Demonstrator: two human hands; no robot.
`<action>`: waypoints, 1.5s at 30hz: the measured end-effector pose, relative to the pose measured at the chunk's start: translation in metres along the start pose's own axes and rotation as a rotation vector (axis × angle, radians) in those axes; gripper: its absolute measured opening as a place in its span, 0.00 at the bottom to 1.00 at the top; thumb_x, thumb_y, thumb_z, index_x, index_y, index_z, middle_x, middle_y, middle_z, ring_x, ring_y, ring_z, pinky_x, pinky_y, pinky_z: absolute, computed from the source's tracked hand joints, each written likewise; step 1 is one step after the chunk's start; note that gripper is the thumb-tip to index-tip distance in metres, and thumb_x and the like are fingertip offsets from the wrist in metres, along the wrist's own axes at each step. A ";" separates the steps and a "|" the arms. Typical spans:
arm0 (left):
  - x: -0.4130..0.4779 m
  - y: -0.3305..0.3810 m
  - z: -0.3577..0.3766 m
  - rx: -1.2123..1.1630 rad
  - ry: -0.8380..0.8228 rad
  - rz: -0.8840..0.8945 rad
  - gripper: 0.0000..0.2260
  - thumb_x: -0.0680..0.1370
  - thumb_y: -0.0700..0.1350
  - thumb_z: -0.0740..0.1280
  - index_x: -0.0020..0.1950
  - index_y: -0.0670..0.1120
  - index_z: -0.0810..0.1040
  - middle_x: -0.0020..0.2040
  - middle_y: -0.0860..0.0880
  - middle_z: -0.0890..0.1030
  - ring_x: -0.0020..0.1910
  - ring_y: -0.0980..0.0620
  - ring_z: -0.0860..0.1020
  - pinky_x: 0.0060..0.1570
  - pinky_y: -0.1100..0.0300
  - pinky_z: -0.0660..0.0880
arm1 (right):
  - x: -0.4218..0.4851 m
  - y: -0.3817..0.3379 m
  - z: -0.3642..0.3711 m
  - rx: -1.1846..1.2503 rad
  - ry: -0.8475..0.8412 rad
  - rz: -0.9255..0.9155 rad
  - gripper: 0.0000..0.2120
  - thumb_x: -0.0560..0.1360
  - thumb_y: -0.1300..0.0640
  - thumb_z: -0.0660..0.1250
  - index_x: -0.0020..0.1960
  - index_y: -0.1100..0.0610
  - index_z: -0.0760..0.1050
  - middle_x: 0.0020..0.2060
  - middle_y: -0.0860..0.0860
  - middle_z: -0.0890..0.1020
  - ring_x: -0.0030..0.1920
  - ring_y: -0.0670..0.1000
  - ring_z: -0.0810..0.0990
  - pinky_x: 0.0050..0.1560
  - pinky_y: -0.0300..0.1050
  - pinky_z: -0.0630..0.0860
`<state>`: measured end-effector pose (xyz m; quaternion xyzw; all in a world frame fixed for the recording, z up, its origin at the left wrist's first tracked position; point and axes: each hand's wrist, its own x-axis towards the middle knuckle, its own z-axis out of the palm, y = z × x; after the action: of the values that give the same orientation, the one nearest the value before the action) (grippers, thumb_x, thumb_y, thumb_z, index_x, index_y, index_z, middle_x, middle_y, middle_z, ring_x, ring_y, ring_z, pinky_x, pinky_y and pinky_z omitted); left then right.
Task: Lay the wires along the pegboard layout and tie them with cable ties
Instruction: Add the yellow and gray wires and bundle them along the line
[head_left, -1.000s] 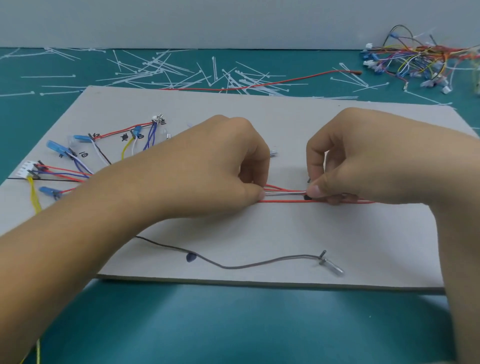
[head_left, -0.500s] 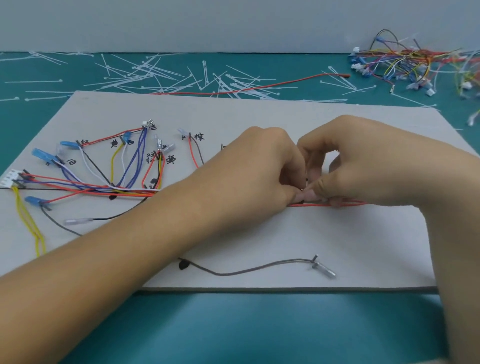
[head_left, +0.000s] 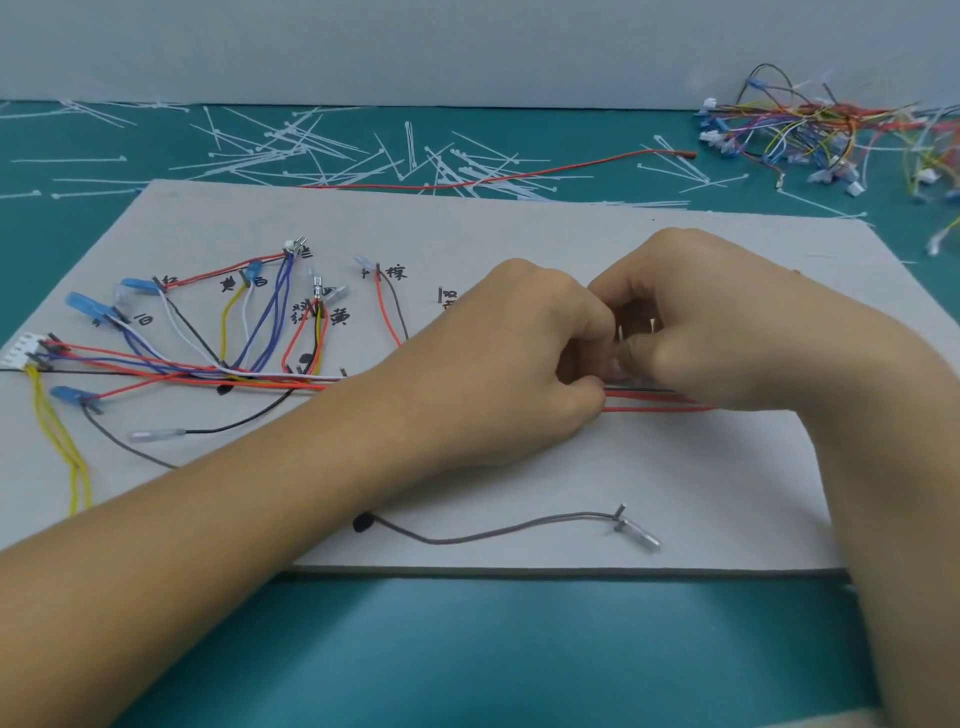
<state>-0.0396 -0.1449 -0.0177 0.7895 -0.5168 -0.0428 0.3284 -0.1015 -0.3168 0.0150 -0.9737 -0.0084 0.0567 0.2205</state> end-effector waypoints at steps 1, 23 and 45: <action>0.000 0.000 0.001 -0.005 0.005 0.004 0.03 0.71 0.40 0.72 0.38 0.47 0.84 0.33 0.50 0.81 0.35 0.52 0.78 0.39 0.53 0.74 | 0.000 0.000 0.000 -0.015 0.003 -0.008 0.12 0.70 0.64 0.71 0.42 0.47 0.85 0.29 0.44 0.80 0.30 0.45 0.74 0.28 0.34 0.69; -0.025 -0.022 -0.008 0.029 0.109 -0.039 0.02 0.72 0.45 0.71 0.39 0.49 0.83 0.36 0.54 0.79 0.35 0.56 0.76 0.36 0.57 0.73 | 0.011 -0.014 0.014 0.075 0.102 0.066 0.03 0.68 0.54 0.75 0.39 0.47 0.83 0.31 0.39 0.82 0.33 0.40 0.80 0.30 0.33 0.71; -0.029 -0.018 -0.010 0.026 0.115 -0.178 0.03 0.75 0.47 0.75 0.42 0.52 0.85 0.38 0.55 0.81 0.37 0.58 0.77 0.41 0.54 0.77 | 0.004 -0.014 0.007 0.316 0.079 -0.073 0.15 0.69 0.70 0.70 0.42 0.50 0.82 0.37 0.47 0.85 0.34 0.44 0.82 0.35 0.40 0.79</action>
<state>-0.0347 -0.1114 -0.0283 0.8376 -0.4253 -0.0198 0.3422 -0.0981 -0.3013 0.0140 -0.9274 -0.0264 0.0110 0.3729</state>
